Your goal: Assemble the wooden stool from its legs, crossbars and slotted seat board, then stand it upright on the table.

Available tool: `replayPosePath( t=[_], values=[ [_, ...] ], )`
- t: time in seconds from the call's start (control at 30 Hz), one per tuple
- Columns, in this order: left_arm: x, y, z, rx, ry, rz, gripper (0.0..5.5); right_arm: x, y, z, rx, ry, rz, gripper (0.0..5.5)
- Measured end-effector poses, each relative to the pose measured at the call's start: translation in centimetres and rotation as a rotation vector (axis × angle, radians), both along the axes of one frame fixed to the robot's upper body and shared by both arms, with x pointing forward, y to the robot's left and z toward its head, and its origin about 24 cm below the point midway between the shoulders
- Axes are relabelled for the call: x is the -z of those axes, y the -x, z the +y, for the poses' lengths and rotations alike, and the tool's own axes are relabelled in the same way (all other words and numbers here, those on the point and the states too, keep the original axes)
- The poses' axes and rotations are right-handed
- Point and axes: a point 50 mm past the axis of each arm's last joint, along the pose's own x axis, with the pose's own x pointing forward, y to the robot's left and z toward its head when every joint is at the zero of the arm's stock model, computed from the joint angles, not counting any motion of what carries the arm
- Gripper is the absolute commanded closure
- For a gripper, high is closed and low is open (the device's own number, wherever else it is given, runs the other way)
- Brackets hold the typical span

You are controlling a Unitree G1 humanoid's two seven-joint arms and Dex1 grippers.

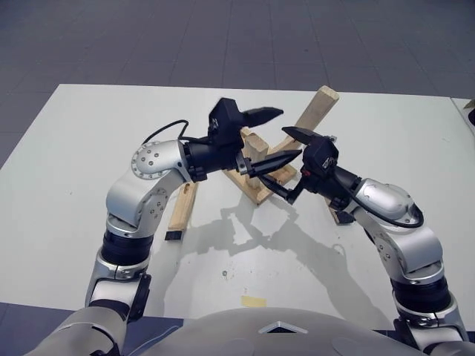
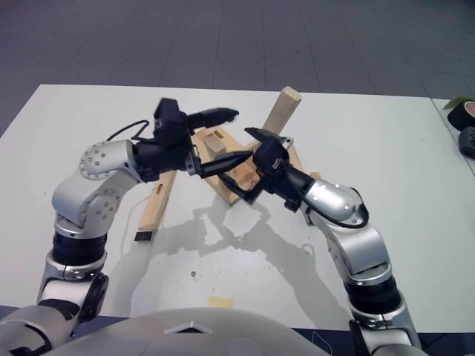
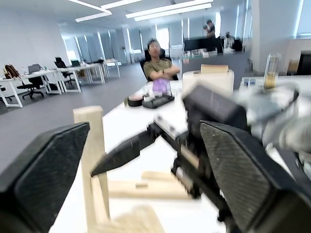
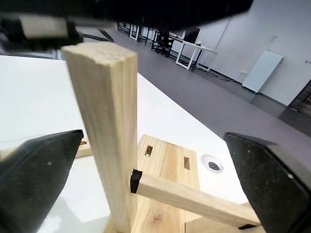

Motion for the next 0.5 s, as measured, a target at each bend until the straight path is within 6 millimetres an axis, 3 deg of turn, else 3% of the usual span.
replayPosePath(
  t=[0.1, 0.17, 0.37, 0.5],
  values=[
    [-4.9, -0.7, 2.1, -0.022, 0.221, -0.052, 0.13, 0.6, -0.1, 1.7, 0.012, -0.021, -0.008, 0.1],
    [-6.6, -1.0, 3.2, -0.045, 0.286, -0.078, 0.11, 0.7, -0.2, 2.5, 0.04, -0.04, -0.024, 0.1],
    [-5.7, -2.1, 4.7, -0.146, 0.249, -0.033, 0.11, 0.4, -0.4, 2.6, 0.143, -0.069, -0.085, 0.1],
    [-4.7, -2.2, 4.7, -0.163, 0.231, -0.008, 0.11, 0.9, 0.1, 1.2, 0.204, -0.064, -0.073, 0.1]
  ],
)
